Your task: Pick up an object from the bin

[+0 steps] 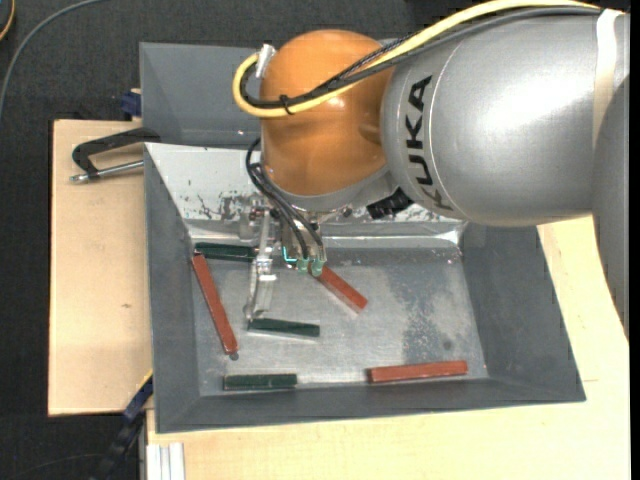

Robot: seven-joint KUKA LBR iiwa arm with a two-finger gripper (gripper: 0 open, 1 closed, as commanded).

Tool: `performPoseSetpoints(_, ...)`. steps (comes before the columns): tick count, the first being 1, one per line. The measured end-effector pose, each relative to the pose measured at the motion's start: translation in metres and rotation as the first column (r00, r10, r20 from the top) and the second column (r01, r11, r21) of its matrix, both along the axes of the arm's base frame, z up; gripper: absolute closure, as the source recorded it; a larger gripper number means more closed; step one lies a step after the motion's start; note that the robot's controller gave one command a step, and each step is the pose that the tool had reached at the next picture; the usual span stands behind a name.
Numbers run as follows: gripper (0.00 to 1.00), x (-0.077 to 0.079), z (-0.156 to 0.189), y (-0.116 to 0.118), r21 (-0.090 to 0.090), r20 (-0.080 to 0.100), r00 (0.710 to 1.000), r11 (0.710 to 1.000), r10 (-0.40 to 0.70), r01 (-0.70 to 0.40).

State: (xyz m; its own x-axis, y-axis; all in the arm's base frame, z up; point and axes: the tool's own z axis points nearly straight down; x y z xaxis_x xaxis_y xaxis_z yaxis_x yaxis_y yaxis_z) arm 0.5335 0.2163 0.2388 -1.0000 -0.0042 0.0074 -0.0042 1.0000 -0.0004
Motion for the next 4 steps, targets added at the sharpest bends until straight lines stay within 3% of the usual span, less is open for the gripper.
performPoseSetpoints(1,0.00,0.028,-0.172,-0.078,0.000,0.000,0.986,0.986,0.168,-0.168)
performPoseSetpoints(2,0.00,-0.025,-0.168,-0.072,0.002,0.008,0.926,0.926,0.377,-0.377)
performPoseSetpoints(3,1.00,-0.025,-0.168,-0.072,0.002,0.008,0.927,0.927,0.376,-0.376)
performPoseSetpoints(4,1.00,-0.012,-0.004,-0.067,-0.005,0.019,0.653,0.653,0.757,-0.757)
